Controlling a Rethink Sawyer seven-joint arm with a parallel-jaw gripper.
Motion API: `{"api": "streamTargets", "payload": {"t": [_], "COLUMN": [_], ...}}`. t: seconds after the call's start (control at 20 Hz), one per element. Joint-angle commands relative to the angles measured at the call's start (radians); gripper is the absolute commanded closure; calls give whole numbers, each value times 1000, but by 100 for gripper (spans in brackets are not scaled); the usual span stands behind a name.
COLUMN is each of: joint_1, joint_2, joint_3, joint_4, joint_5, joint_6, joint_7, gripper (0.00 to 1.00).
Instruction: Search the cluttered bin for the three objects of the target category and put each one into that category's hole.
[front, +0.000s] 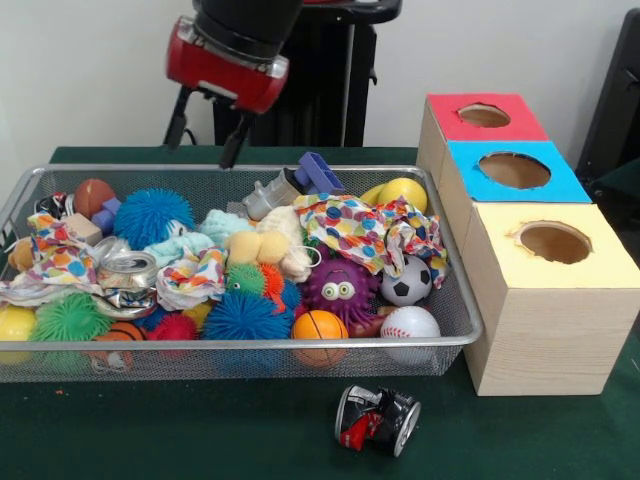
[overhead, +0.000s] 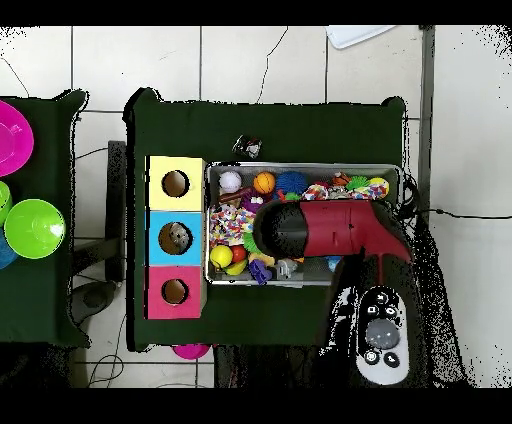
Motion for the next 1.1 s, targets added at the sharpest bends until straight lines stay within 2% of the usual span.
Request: {"api": "streamTargets", "payload": {"t": [0.05, 0.45, 0.9, 1.1], "joint_1": [-66, -179, -261, -303], "joint_2": [0, 9, 34, 48], "joint_3": [150, 244, 333, 371], "joint_4": [137, 147, 140, 134], "joint_5": [-156, -292, -400, -452], "joint_6": [-98, -179, -209, -223], "joint_7": [-326, -352, -330, -350], "gripper": [0, 0, 0, 0]}}
